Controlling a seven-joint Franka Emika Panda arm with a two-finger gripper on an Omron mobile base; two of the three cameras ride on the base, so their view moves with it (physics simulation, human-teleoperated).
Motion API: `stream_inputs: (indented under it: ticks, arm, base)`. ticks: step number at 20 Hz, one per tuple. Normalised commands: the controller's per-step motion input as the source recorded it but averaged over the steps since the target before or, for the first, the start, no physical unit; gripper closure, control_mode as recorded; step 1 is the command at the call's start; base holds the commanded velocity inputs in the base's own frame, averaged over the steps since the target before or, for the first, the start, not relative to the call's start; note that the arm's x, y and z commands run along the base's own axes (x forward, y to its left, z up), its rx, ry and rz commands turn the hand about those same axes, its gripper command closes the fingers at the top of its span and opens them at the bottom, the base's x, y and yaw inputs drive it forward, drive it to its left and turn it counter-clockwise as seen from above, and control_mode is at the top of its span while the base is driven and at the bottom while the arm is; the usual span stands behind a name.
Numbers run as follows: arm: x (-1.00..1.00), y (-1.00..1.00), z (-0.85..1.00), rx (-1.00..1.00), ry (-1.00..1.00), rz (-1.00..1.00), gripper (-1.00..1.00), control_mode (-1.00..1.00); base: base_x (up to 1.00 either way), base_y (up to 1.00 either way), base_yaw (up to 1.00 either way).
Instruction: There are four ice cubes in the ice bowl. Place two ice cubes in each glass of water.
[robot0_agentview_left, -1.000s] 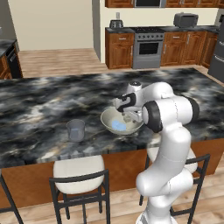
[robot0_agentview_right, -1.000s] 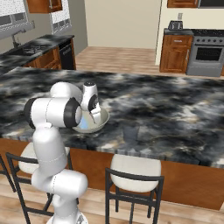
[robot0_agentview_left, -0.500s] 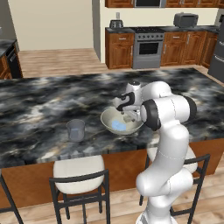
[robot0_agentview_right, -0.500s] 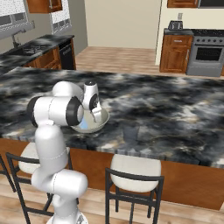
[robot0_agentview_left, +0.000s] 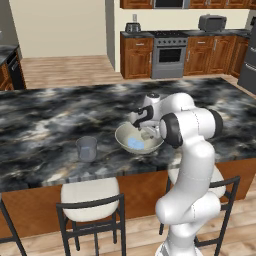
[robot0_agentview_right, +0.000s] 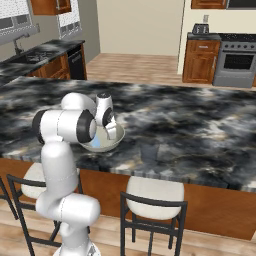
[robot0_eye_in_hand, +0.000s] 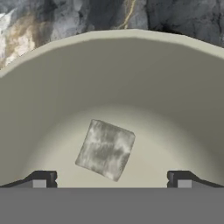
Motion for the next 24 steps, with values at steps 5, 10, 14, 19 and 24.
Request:
stream_inputs:
  ticks: [5,10,14,19,24]
  arm:
    - [0.01,0.0,-0.18,0.0,0.0,0.0,-1.0,-1.0]
    - [0.01,0.0,-0.12,0.0,0.0,0.0,-1.0,-1.0]
    - [0.05,0.0,-0.08,0.0,0.0,0.0,-1.0,-1.0]
    - [0.05,0.0,-0.06,0.0,0.0,0.0,-1.0,-1.0]
    - [0.08,0.0,-0.06,0.0,0.0,0.0,-1.0,-1.0]
  base:
    - [0.0,0.0,0.0]
    - [0.0,0.0,0.0]
    - [0.0,0.0,0.0]
    - [0.0,0.0,0.0]
    - [0.0,0.0,0.0]
